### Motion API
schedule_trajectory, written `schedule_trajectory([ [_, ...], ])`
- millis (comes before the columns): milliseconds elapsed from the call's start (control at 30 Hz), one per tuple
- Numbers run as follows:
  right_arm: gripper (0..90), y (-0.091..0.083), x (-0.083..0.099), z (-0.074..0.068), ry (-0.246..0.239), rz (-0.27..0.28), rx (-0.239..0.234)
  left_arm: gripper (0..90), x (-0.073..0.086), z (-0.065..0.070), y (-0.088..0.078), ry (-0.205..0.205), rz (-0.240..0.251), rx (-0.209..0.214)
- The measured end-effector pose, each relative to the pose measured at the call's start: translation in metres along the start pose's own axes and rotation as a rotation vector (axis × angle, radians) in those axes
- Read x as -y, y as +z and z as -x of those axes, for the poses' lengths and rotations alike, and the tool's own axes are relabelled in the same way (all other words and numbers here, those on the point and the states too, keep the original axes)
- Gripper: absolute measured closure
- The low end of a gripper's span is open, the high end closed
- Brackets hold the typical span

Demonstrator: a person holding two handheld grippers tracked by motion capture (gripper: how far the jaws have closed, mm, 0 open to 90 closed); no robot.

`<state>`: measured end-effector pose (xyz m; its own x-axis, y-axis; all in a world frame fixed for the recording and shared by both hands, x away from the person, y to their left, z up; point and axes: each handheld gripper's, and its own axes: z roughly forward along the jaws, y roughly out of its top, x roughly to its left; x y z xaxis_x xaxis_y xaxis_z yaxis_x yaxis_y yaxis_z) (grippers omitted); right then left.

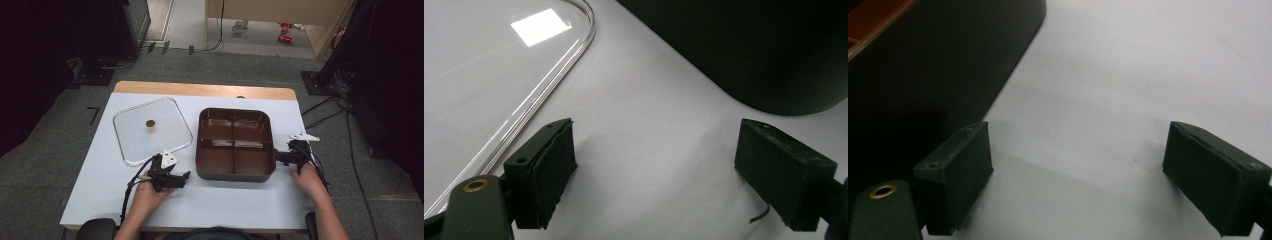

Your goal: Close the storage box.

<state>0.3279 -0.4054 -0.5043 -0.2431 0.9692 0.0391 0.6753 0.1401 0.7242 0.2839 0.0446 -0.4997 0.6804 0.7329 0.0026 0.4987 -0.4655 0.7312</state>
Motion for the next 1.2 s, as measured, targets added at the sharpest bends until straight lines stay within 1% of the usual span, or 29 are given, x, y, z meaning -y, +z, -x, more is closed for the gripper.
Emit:
schedule_trajectory([
  [133,11.8,0.000,0.000,0.000,0.000,0.000,0.000,16.4,0.000,0.000,0.000,-0.001,-0.002,-0.004],
  [200,11.8,0.000,0.000,0.000,0.000,0.000,0.000,15.7,0.000,0.001,0.000,-0.009,-0.004,-0.009],
  [333,11.8,0.000,0.000,0.000,0.000,0.000,0.000,15.3,-0.002,0.005,0.001,-0.034,-0.011,-0.038],
  [533,11.8,0.000,0.000,0.000,0.000,0.000,0.000,15.1,-0.003,0.004,0.001,-0.029,-0.019,-0.030],
  [633,11.8,0.000,0.000,0.000,0.000,0.000,0.000,15.3,-0.004,0.003,0.001,-0.019,-0.025,-0.018],
  [667,11.8,0.000,0.000,0.000,0.000,0.000,0.000,15.6,-0.006,0.001,0.001,-0.012,-0.043,-0.011],
  [700,11.8,0.000,0.000,0.000,0.000,0.000,0.000,15.9,-0.006,0.001,0.001,-0.012,-0.043,-0.011],
  [833,11.8,0.000,0.000,0.000,0.000,0.000,0.000,19.4,-0.012,0.000,0.001,0.010,-0.084,0.015],
  [900,11.8,0.000,0.000,0.000,0.000,0.000,0.000,22.8,-0.014,-0.001,0.000,0.003,-0.085,0.020],
  [933,11.8,0.000,0.000,0.000,0.000,0.000,0.000,24.5,-0.014,-0.002,0.000,-0.007,-0.083,0.025],
  [1000,11.8,0.000,0.000,0.000,0.000,0.000,0.000,25.3,-0.017,-0.004,-0.001,-0.028,-0.096,0.055],
  [1067,11.8,0.000,0.000,0.000,0.000,0.000,0.000,25.8,-0.022,-0.005,-0.002,-0.033,-0.114,0.087],
  [1100,11.8,0.000,0.000,0.000,0.000,0.000,0.000,25.8,-0.024,-0.005,-0.003,-0.039,-0.106,0.099],
  [1167,11.8,0.000,0.000,0.000,0.000,0.000,0.000,26.2,-0.027,-0.005,-0.005,-0.030,-0.085,0.104],
  [1200,11.8,0.000,0.000,0.000,0.000,0.000,0.000,29.7,-0.028,-0.005,-0.006,-0.024,-0.081,0.103],
])
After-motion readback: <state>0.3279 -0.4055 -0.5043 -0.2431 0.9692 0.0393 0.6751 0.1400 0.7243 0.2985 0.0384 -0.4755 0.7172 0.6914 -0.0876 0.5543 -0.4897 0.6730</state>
